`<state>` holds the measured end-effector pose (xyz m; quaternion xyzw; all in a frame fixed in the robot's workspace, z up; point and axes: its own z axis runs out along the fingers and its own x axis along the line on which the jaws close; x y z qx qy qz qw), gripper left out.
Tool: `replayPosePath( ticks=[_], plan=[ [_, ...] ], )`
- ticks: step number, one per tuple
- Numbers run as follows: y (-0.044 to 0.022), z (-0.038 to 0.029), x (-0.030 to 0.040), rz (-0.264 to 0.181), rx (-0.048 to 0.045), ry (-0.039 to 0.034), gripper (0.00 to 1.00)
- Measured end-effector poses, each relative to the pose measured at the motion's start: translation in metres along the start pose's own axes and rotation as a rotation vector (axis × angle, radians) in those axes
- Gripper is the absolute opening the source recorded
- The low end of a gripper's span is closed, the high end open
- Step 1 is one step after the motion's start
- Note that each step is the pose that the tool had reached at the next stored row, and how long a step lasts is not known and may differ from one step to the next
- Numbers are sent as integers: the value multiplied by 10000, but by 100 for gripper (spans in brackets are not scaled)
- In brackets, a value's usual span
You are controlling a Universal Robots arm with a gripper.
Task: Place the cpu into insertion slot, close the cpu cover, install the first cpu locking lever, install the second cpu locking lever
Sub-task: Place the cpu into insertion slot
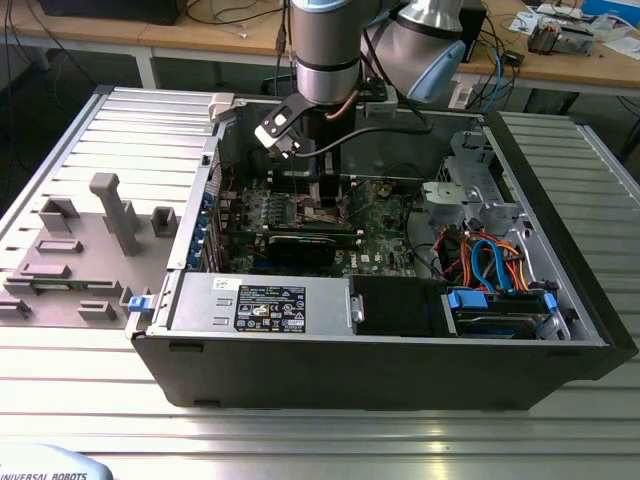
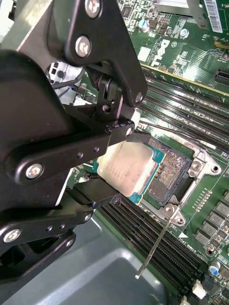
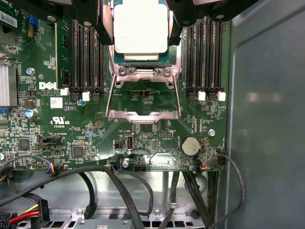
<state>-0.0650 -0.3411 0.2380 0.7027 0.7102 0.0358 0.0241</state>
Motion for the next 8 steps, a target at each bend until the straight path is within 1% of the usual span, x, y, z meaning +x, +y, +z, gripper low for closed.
replayPosePath(
  ticks=[5,8],
  plan=[
    [-3,23,0,0,-1,1,54],
    [-17,59,0,7,-1,1,54]
  ],
)
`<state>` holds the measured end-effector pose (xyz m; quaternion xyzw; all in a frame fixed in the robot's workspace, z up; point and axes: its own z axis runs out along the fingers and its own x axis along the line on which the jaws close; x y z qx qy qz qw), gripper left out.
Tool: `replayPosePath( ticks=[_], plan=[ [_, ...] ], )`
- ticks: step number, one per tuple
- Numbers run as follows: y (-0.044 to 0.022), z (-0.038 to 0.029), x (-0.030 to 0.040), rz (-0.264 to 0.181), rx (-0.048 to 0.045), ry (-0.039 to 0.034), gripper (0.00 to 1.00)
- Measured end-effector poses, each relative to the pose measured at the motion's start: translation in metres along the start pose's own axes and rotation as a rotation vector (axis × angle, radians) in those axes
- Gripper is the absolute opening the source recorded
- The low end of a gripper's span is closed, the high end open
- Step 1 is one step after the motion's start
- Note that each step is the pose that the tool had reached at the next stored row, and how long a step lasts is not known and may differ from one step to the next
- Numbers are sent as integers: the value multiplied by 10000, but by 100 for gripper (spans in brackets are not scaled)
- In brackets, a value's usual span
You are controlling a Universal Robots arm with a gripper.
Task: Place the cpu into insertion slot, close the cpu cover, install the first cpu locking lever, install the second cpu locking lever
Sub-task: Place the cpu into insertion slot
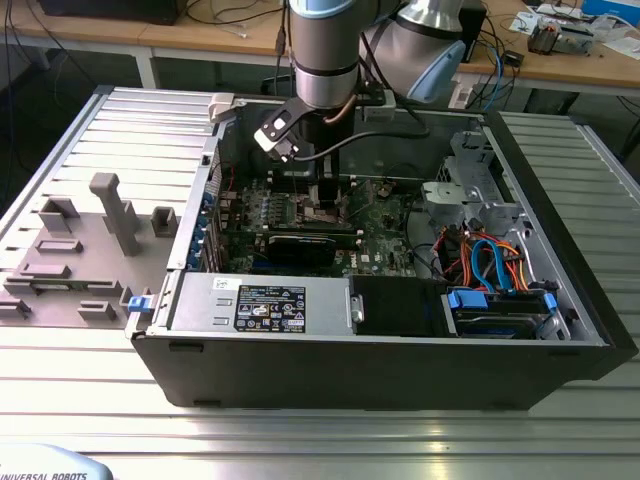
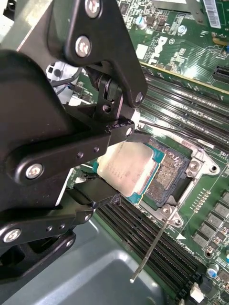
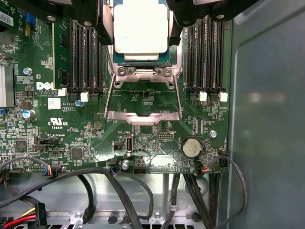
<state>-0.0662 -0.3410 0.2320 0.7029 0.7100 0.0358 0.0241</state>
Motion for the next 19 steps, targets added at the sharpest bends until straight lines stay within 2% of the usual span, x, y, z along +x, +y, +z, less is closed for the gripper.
replayPosePath(
  ticks=[10,19],
  plan=[
    [-34,123,6,65,17,-6,54],
    [-40,145,6,64,17,-5,54]
  ],
)
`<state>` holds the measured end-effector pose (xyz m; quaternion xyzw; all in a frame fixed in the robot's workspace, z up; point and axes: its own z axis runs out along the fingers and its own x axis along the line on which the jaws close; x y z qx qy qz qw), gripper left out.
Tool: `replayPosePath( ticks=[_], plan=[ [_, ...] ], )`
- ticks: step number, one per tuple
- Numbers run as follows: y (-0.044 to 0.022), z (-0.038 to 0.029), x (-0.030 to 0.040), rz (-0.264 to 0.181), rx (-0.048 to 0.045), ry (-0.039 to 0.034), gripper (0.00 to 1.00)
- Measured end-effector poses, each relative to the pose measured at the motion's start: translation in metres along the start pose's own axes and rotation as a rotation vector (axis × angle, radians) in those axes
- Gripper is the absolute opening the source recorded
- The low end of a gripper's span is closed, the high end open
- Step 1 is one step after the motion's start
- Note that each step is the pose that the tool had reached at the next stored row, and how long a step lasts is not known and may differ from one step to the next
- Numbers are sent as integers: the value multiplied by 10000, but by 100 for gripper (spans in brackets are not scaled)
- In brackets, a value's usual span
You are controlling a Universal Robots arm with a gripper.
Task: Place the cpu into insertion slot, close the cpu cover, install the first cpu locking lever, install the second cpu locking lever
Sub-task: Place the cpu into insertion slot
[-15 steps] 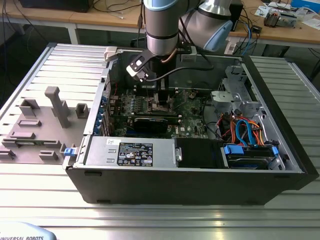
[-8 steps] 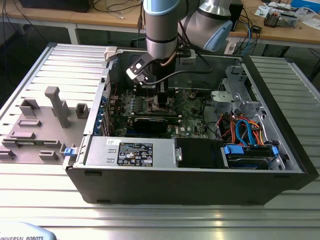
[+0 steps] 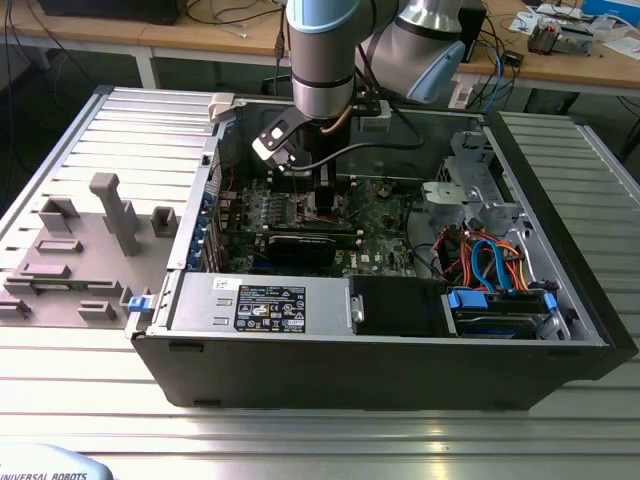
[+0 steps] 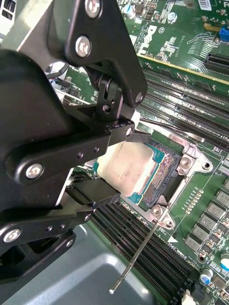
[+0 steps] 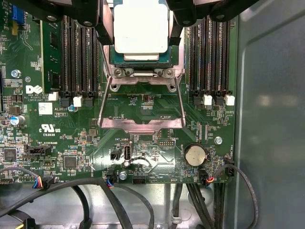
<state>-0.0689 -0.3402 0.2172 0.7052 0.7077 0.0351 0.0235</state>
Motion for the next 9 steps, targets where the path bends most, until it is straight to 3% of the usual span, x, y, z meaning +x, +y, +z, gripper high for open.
replayPosePath(
  ticks=[9],
  plan=[
    [-3,11,3,2,-1,1,54]
  ],
)
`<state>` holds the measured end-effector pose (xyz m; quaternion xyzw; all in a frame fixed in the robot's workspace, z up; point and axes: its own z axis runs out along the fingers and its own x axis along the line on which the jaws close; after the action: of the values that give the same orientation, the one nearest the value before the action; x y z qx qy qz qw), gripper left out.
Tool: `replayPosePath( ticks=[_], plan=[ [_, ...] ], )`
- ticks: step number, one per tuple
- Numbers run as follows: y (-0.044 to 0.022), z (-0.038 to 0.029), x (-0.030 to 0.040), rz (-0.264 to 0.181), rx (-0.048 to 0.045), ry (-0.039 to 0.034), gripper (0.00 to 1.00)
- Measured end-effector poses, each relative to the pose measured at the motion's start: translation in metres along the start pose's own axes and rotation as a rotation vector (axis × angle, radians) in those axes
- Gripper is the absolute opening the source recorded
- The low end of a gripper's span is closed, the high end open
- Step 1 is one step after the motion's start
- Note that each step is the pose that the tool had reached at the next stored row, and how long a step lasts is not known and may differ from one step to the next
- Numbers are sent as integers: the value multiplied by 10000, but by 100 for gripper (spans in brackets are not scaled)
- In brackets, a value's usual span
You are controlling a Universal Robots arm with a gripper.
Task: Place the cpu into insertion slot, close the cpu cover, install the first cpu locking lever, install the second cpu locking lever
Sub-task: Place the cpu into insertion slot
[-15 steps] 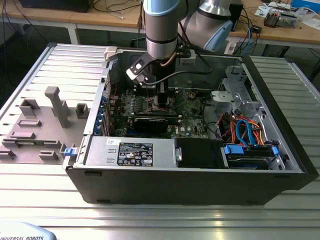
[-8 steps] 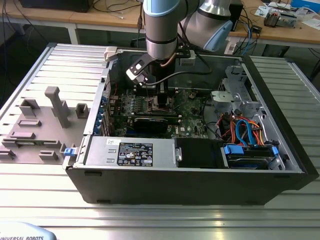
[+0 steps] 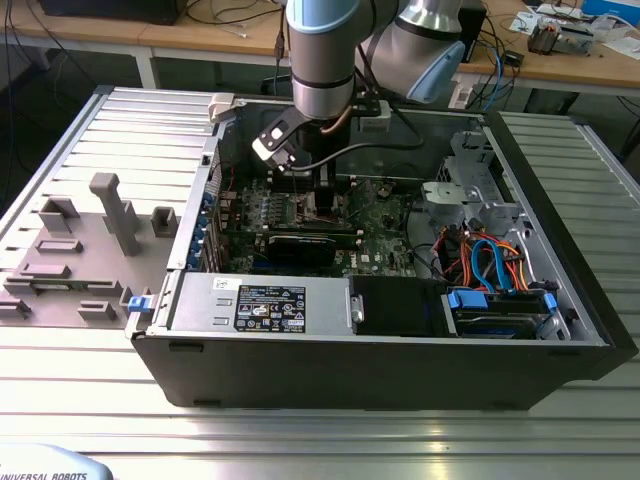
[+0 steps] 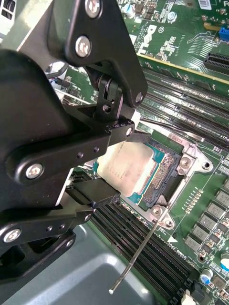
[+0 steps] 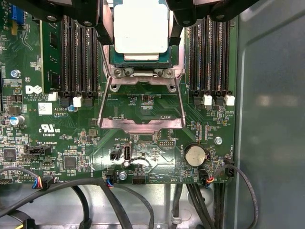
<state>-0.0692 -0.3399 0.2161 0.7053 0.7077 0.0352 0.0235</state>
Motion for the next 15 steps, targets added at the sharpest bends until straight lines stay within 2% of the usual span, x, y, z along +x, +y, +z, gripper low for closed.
replayPosePath(
  ticks=[3,12,15],
  plan=[
    [-10,13,1,-4,4,-50,54],
    [-13,28,3,-6,2,-49,54],
    [-13,28,3,-8,1,-84,54]
  ],
)
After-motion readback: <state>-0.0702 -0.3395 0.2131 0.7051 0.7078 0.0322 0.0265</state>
